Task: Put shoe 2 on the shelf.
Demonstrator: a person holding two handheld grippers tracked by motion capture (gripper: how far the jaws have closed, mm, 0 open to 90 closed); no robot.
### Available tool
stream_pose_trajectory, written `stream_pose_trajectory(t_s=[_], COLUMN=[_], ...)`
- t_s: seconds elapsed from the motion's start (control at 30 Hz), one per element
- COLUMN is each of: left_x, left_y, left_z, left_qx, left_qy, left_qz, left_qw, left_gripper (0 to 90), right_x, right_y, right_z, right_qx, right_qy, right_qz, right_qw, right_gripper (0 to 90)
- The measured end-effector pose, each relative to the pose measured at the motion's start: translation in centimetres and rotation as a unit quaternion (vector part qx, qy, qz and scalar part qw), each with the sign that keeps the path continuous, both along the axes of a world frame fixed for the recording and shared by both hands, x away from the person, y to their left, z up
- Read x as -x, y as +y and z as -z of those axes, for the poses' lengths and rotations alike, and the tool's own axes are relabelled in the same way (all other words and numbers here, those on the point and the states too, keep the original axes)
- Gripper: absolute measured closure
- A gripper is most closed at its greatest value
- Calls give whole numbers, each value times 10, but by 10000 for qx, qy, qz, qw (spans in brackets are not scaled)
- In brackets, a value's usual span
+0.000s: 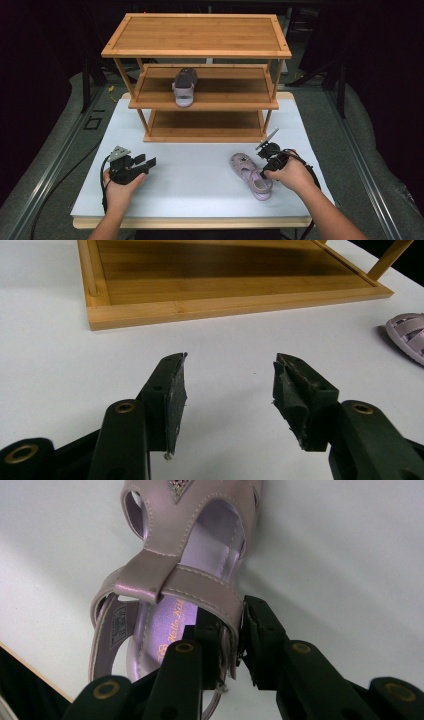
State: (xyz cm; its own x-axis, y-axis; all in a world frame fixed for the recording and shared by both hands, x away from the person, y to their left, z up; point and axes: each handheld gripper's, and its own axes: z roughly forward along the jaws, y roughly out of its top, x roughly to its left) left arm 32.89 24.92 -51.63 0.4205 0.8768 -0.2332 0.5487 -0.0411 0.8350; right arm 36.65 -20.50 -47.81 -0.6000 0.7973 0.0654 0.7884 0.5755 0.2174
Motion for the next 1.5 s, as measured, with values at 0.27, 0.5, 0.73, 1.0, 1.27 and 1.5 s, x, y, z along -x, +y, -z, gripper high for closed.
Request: stream_pose_trajectory(t_s=[0.27, 0.5, 0.73, 1.0, 1.27, 1.5], left_x=[0, -1, -1, -1, -2, -2], left_y=[0, 0, 0, 0, 1, 2], left_z=[1, 1, 1, 1, 2, 1], left_qx=[-20, -44, -31, -24, 15, 31], left_qy=[39, 73, 64, 58, 68, 37], left_qz=[22, 38, 28, 16, -24, -40], left_qw=[10000, 10000, 10000, 10000, 10000, 10000], left_gripper=[467, 467, 467, 467, 468, 468], right_x=[-2, -1, 1, 4, 7, 26], right_y=[1, 3, 6, 7, 2, -9], right_z=[5, 8, 7, 5, -5, -21], right_qx=[97, 234, 298, 243, -48, -942], right_qy=[181, 192, 148, 75, -150, -907], right_qz=[36, 2, -46, -93, -22, 238], right_qw=[9998, 9995, 9994, 9996, 9999, 9911], right_gripper=[770, 801, 824, 830, 830, 830])
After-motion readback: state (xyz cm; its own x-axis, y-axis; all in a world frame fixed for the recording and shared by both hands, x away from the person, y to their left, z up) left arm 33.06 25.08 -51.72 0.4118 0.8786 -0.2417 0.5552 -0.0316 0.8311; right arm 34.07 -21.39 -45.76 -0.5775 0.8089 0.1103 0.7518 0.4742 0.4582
